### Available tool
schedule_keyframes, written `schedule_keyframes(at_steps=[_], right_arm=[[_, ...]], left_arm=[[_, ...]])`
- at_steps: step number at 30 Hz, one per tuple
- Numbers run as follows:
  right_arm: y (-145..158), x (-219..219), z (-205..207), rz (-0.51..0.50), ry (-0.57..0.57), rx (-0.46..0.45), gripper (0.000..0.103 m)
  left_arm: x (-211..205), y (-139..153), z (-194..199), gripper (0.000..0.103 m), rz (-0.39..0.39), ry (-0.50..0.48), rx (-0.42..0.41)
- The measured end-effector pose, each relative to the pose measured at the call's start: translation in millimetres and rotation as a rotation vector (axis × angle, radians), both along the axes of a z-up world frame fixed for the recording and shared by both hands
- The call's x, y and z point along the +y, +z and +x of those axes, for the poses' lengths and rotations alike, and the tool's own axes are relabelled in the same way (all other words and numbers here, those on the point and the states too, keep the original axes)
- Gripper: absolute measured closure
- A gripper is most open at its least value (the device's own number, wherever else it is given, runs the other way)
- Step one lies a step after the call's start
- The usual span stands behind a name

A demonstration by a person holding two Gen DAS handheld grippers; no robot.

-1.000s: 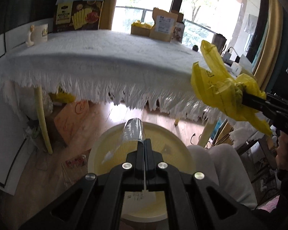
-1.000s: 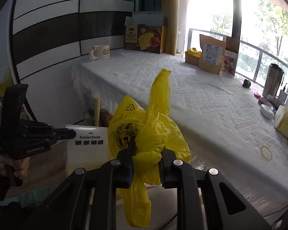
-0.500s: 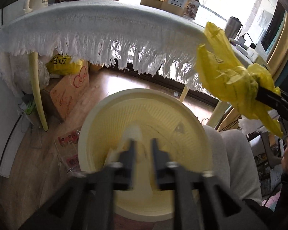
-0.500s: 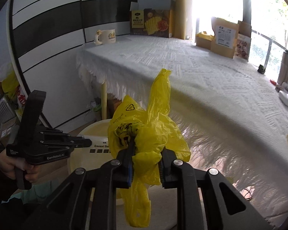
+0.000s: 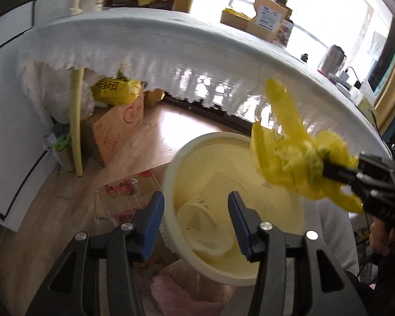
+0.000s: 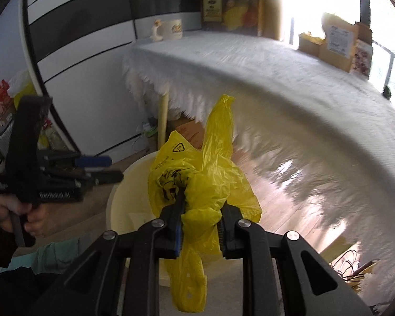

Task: Collect trash
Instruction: 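Lower the right gripper into the basket and open it to drop the yellow bag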

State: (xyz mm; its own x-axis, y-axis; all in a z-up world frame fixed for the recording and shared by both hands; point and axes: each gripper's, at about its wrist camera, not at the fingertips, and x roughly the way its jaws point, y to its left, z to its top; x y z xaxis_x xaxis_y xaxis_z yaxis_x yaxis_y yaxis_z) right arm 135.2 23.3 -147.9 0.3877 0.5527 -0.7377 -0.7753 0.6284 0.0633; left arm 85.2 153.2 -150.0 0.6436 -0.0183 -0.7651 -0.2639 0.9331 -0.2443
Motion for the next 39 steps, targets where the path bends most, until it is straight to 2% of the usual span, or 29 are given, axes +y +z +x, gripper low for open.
schedule_keyframes(at_steps=[5,11,12,15,16,19,23,39], right_arm=[[-23.5,20.6,3.5,-0.039,0.024,0.06,0.084],[-53.4,43.1,7.0,-0.103,0.059,0.138,0.082],[-57.8,47.0,6.3,-0.119,0.073,0.153,0.08],[-65.2,54.1,3.0,-0.156,0.106,0.181,0.062],[-64.4,54.0,2.2,-0.153,0.106,0.178,0.057],[-60.1,50.6,1.9,-0.149,0.101,0.17,0.054],[-56.3,38.4,-4.1,-0.149,0.077,0.159,0.053],[-7.0,-44.3,-25.3,-0.054,-0.035,0.082,0.053]], left_arm=[[13.6,-2.1,-10.2,0.053,0.0,0.03,0.001],[17.9,1.8,-15.1,0.053,0.013,0.023,-0.004],[18.0,2.9,-16.1,0.053,0.021,0.023,-0.006],[19.4,3.5,-18.5,0.053,0.023,0.029,-0.008],[19.8,3.8,-19.0,0.053,0.025,0.032,-0.007],[19.2,5.0,-20.7,0.053,0.033,0.035,-0.004],[12.5,10.4,-23.6,0.053,0.052,0.017,-0.008],[-35.4,40.2,-29.6,0.051,0.107,-0.054,-0.064]])
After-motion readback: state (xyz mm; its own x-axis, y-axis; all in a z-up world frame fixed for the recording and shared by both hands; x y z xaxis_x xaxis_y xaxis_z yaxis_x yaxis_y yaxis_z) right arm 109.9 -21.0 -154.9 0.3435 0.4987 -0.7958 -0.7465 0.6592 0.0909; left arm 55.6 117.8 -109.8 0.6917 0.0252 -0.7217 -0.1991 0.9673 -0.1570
